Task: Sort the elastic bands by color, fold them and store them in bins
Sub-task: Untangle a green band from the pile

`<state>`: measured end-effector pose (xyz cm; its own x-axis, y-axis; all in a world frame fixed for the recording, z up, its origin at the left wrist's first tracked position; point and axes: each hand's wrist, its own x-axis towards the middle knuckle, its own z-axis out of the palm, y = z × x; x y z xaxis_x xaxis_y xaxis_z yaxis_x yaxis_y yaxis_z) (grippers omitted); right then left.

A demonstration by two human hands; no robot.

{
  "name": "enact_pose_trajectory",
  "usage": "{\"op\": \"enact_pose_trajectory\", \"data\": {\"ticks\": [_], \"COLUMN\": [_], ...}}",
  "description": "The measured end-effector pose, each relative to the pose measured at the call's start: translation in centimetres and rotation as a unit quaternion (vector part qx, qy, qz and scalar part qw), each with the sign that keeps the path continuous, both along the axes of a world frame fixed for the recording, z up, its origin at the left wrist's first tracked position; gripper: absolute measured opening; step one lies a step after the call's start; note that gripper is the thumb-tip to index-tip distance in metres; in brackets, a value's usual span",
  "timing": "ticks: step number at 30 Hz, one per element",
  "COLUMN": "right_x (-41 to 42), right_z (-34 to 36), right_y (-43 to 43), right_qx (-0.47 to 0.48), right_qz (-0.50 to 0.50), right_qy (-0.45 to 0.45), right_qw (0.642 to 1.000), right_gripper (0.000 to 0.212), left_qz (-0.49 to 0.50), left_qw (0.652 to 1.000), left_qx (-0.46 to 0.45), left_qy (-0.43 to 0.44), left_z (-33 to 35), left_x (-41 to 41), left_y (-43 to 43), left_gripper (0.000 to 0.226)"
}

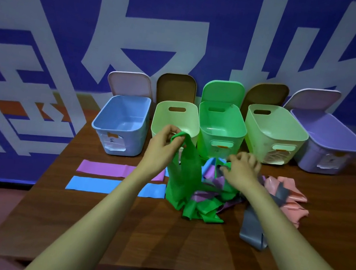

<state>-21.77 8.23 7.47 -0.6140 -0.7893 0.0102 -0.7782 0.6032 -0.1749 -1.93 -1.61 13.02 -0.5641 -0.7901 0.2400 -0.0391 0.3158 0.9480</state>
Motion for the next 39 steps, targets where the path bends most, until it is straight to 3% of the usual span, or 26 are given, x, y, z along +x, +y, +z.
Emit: {"op": "enact_pose_trajectory", "data": {"ticks": [2,4,6,10,13,15,18,21,23,30,34,39], "right_x": [1.2,3.1,4.2,3.7,3.3,3.1,2.9,2.4,1.8,1.0,0.4,-0.2], "right_z": [0.3,1.1,1.5,0.7,0.3,0.0,0.5,2.1,3.5,6.8,7.1,6.1], "right_y": [0.0,0.1,-0.1,-0.8,-0.5,-0.5,-0.8,-1.4,-1.8,-3.2,-3.2,-0.6], "right_qx": [-0.07,-0.164,-0.187,-0.141,-0.141,-0.163,-0.275,-0.453,-0.5,-0.433,-0.372,-0.242], "right_qz": [0.091,0.16,0.18,0.173,0.18,0.171,0.089,-0.012,-0.057,-0.062,-0.084,-0.001], "right_qy": [-0.166,-0.337,-0.435,-0.42,-0.441,-0.409,-0.386,-0.405,-0.39,-0.333,-0.394,-0.507], "right_qw": [0.979,0.913,0.862,0.88,0.868,0.881,0.876,0.794,0.771,0.835,0.836,0.827], "right_gripper": [0.043,0.047,0.038,0.008,0.013,0.02,0.021,0.022,0.021,0.011,0.021,0.028], "left_qz": [-0.015,-0.037,-0.07,-0.048,-0.035,-0.034,-0.019,0.011,0.032,0.073,0.051,0.028], "left_qw": [1.0,0.998,0.995,0.956,0.908,0.903,0.917,0.958,0.982,0.992,0.977,0.954], "left_qx": [0.018,0.03,0.074,0.235,0.302,0.3,0.282,0.205,0.155,0.098,0.201,0.299], "left_qy": [-0.015,-0.035,-0.007,0.17,0.288,0.306,0.282,0.199,0.108,-0.007,-0.053,0.018], "left_z": [0.5,1.1,1.8,3.0,3.4,3.4,3.3,3.0,2.5,2.5,1.8,-0.5], "left_x": [-1.2,-2.3,-3.3,-4.6,-4.3,-3.8,-3.4,-3.0,-2.6,-2.8,-2.0,1.9], "left_y": [0.0,0.4,1.0,1.2,0.2,-0.1,-0.1,-0.4,-0.8,-2.3,-3.7,-4.3], "left_gripper": [0.007,0.004,0.006,0.015,0.018,0.02,0.021,0.02,0.016,0.013,0.01,0.007]}}
